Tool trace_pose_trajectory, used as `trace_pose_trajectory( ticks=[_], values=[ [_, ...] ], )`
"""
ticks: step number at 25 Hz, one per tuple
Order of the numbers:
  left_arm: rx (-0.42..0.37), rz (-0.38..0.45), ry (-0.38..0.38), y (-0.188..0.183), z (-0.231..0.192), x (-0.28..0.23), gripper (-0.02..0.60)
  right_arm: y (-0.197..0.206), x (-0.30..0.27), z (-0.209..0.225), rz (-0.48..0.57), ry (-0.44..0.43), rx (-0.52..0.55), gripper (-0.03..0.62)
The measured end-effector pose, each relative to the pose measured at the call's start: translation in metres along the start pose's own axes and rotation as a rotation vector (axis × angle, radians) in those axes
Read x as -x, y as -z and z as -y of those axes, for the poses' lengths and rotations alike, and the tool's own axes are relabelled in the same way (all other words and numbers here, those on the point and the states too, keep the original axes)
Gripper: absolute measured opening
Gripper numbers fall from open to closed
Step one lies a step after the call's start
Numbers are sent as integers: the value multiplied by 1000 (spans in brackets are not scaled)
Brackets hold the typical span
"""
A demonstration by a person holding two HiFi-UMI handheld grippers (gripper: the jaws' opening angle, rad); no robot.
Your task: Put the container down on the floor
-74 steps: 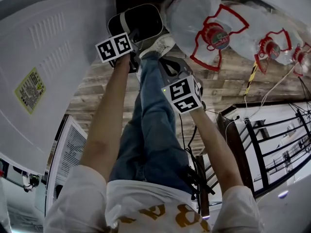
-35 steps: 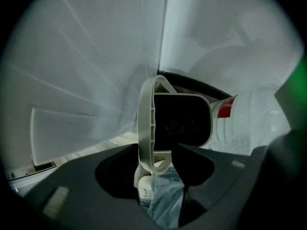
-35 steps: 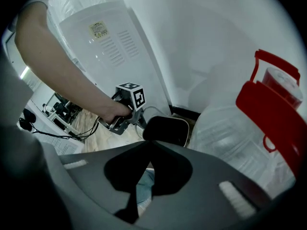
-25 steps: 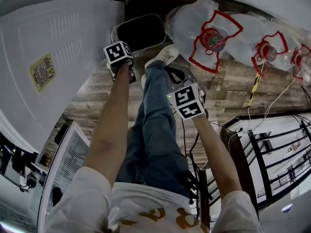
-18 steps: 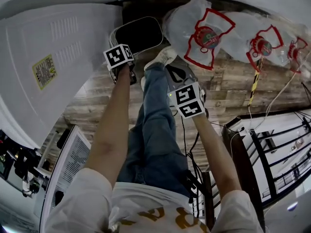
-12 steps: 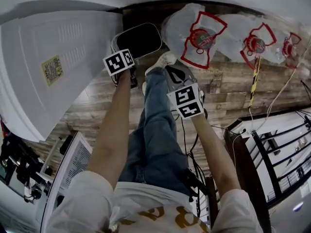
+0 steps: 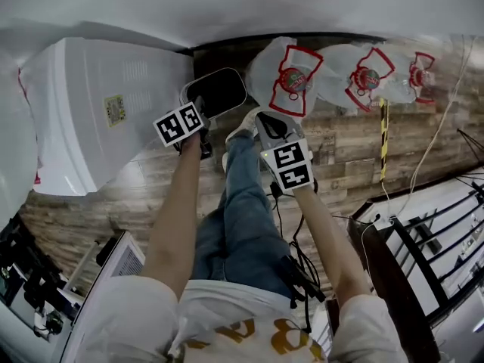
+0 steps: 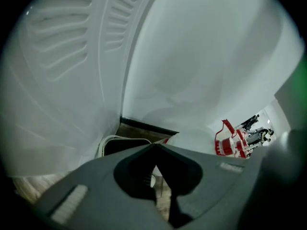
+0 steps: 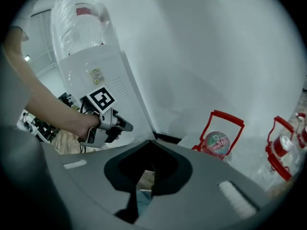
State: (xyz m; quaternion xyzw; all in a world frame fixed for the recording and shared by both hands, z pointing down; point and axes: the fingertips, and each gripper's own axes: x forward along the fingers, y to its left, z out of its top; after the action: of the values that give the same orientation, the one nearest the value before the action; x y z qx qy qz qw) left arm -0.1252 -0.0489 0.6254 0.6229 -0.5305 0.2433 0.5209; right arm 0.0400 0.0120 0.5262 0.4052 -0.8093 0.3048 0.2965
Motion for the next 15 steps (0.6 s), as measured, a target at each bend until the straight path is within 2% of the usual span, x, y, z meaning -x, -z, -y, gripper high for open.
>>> trace_pose_trajectory(
  ticks=[4,9,12,15],
  values=[
    [-46,46,61,-8,25,26,2,-12,15,-13,5,1,16,31],
    [-150,172,136,-37,61,61,0,-33,38,-3,48,56,27,31],
    [-221,181,209,-39,83,73,0,-45,55,5,98,83,29,31],
    [-290,192,251,-42,97,91,0,-54,68,12,116,124,34,29]
  ],
)
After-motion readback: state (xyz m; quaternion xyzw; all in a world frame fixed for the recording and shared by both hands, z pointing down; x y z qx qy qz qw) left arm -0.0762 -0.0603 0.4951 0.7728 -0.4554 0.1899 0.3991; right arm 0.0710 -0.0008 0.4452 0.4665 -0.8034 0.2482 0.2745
